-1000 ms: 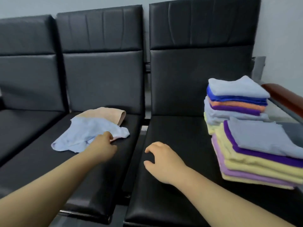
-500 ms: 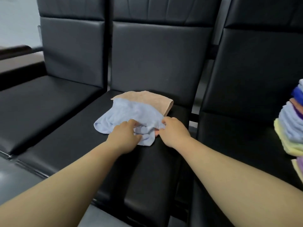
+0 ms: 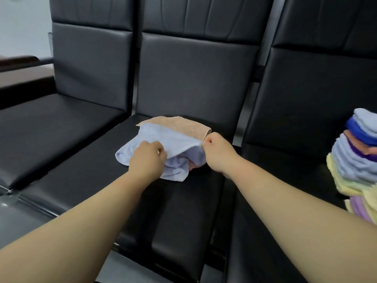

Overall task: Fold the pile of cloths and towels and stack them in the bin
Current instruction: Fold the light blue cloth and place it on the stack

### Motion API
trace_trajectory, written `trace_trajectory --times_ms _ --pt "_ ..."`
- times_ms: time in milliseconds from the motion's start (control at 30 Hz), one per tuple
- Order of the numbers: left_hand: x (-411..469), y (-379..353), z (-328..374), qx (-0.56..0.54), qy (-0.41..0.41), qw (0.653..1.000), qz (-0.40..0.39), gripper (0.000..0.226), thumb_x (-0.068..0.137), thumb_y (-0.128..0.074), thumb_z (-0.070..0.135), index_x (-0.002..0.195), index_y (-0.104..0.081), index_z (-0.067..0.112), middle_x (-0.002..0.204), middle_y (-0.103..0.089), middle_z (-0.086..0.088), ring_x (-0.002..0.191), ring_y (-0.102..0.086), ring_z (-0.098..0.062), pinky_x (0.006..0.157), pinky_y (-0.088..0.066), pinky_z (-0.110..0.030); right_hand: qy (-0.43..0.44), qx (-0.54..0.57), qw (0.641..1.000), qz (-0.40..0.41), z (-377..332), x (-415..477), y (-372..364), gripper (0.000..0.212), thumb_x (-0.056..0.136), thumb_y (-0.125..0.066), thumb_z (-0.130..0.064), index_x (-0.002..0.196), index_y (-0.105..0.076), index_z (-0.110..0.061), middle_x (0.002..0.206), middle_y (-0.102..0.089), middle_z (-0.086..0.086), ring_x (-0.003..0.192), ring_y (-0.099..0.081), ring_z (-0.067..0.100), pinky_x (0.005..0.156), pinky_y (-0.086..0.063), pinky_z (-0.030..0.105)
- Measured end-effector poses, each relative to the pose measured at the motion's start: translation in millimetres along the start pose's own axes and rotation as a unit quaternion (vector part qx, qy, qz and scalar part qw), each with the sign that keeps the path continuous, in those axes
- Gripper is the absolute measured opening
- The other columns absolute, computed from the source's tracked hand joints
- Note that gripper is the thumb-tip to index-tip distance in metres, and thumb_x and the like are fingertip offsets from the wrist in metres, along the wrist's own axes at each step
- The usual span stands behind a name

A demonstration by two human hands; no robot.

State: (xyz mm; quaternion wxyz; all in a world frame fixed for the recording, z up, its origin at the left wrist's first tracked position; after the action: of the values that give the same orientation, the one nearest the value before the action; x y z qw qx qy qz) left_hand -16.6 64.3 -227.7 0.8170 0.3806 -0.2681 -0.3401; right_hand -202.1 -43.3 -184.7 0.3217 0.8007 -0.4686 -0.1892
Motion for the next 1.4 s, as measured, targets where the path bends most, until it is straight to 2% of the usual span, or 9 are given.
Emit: trace_trajectory --times_ms 133,267,367,500,667,867,1000,1133,1400 --pt "-8 24 28 -0.130 -0.035 0.991 0.017 0.010 0.093 -0.060 0.038 0.101 -0.060 0.031 0.112 -0.060 0.002 0.104 -0.059 -0.019 0.087 -0.050 -0.040 -0.077 0.269 0.959 0.041 -8 -9 30 0.021 0.096 -0.046 -0.012 0.076 -0.053 -0.018 0.082 -0.053 0.009 0.079 -0.050 0.026 0.071 -0.043 0.039" --pt "-31 18 50 -0.118 -0.086 0.987 -0.068 0.086 0.078 -0.072 0.056 0.151 -0.031 0.040 0.144 -0.046 0.007 0.133 -0.044 -0.015 0.107 -0.044 -0.043 -0.106 0.379 0.919 -0.009 -25 -33 60 0.028 0.099 -0.050 0.000 0.074 -0.058 -0.009 0.064 -0.063 0.008 0.072 -0.059 0.026 0.078 -0.049 0.039" --pt "-35 3 51 -0.027 -0.074 0.993 -0.090 0.083 0.075 -0.067 0.063 0.149 -0.033 0.048 0.146 -0.041 0.005 0.129 -0.049 -0.024 0.100 -0.049 -0.044 -0.119 0.381 0.913 -0.085 -26 -52 73 0.024 0.097 -0.067 -0.019 0.078 -0.069 -0.004 0.076 -0.071 0.016 0.081 -0.068 0.034 0.088 -0.056 0.046" --pt "-43 -1 61 0.076 -0.110 0.987 -0.085 0.043 0.085 -0.041 0.058 0.103 -0.068 0.028 0.129 -0.057 0.000 0.108 -0.058 -0.032 0.087 -0.051 -0.045 -0.092 0.109 0.973 -0.183 -12 -77 96 0.046 0.076 -0.085 -0.048 0.100 -0.080 -0.009 0.108 -0.078 0.014 0.108 -0.073 0.035 0.104 -0.055 0.054" --pt "-61 17 102 -0.116 -0.118 0.981 -0.101 0.022 0.101 -0.045 0.029 0.087 -0.052 0.013 0.067 -0.055 -0.001 0.070 -0.054 -0.024 0.066 -0.047 -0.033 -0.095 -0.186 0.957 -0.203 23 -104 118 0.038 0.075 -0.082 -0.061 0.086 -0.079 -0.025 0.098 -0.075 -0.004 0.095 -0.070 0.019 0.094 -0.058 0.041" --pt "-80 17 113 -0.154 -0.102 0.969 -0.167 0.022 0.093 -0.062 0.049 0.105 -0.060 0.030 0.086 -0.069 0.005 0.086 -0.066 -0.016 0.080 -0.052 -0.033 -0.136 0.240 0.941 -0.197 46 -119 133 0.027 0.098 -0.071 -0.026 0.119 -0.073 -0.009 0.112 -0.078 0.013 0.106 -0.075 0.028 0.099 -0.057 0.046" --pt "-91 -12 81 0.127 -0.121 0.932 -0.316 0.052 0.082 -0.063 0.070 0.124 -0.057 0.039 0.130 -0.061 0.009 0.128 -0.049 -0.014 0.109 -0.037 -0.037 -0.150 0.424 0.883 -0.133 67 -123 145 0.039 0.102 -0.065 -0.031 0.130 -0.069 -0.005 0.127 -0.072 0.020 0.117 -0.070 0.038 0.106 -0.052 0.053" --pt "-90 -21 70 0.215 -0.086 0.923 -0.307 0.022 0.096 -0.060 0.045 0.104 -0.061 0.026 0.110 -0.063 0.001 0.101 -0.061 -0.022 0.089 -0.048 -0.031 -0.153 0.435 0.886 -0.046 84 -127 149 0.033 0.103 -0.064 -0.033 0.121 -0.075 -0.009 0.118 -0.076 0.017 0.111 -0.073 0.033 0.099 -0.056 0.048" --pt "-122 -26 168 -0.240 -0.066 0.900 -0.357 0.019 0.098 -0.057 0.031 0.101 -0.066 0.015 0.086 -0.065 -0.001 0.082 -0.061 -0.016 0.073 -0.049 -0.032 -0.155 0.354 0.921 0.045 126 -142 180 0.038 0.093 -0.070 -0.044 0.115 -0.078 -0.014 0.111 -0.078 0.015 0.110 -0.072 0.031 0.105 -0.052 0.050"
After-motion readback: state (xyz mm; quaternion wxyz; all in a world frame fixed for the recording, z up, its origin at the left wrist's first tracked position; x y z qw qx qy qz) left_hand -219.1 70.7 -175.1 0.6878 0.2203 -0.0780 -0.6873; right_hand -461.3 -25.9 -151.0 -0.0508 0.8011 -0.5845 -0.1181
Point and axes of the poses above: each hand's wrist, its own x-axis towards the middle knuckle, its own y-axis out of the back of the hand, z = x × y, the point moved 4 cm from there along x, towards the middle knuckle
